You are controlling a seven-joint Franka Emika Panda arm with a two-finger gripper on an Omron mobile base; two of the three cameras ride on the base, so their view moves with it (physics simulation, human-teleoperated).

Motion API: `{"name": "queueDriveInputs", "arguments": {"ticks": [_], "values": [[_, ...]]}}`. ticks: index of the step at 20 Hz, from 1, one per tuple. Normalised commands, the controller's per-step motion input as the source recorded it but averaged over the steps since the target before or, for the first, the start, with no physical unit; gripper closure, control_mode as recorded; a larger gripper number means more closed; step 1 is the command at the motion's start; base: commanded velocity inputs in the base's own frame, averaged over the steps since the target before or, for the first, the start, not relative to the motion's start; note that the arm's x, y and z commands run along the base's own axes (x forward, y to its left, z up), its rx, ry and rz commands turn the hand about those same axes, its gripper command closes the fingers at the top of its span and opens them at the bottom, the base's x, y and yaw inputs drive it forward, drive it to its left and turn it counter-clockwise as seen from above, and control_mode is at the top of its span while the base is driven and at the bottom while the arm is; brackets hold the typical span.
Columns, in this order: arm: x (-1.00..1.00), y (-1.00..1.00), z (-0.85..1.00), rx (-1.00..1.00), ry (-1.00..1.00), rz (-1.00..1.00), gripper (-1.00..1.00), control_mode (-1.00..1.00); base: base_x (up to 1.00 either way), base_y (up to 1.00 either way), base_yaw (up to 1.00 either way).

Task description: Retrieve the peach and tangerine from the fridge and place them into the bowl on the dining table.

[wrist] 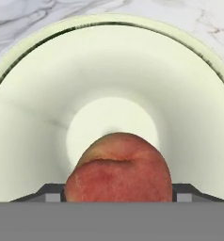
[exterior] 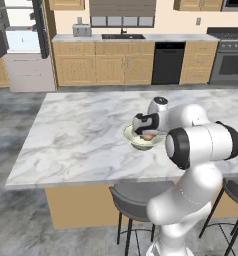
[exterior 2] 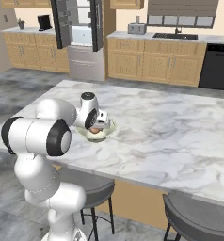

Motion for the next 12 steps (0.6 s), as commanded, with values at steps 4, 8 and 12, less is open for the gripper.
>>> {"name": "queueDriveInputs", "arguments": {"ticks": [4,8,12], "values": [[0.33,0.0,-0.26,0.0,0.0,0.0,1.0,-1.0,0.0,0.0,0.0],[0.19,0.01,-0.17,0.0,0.0,0.0,-1.0,-1.0,0.0,0.0,0.0],[0.0,0.0,0.0,0.0,0.0,-0.01,-1.0,-1.0,0.0,0.0,0.0]]}}
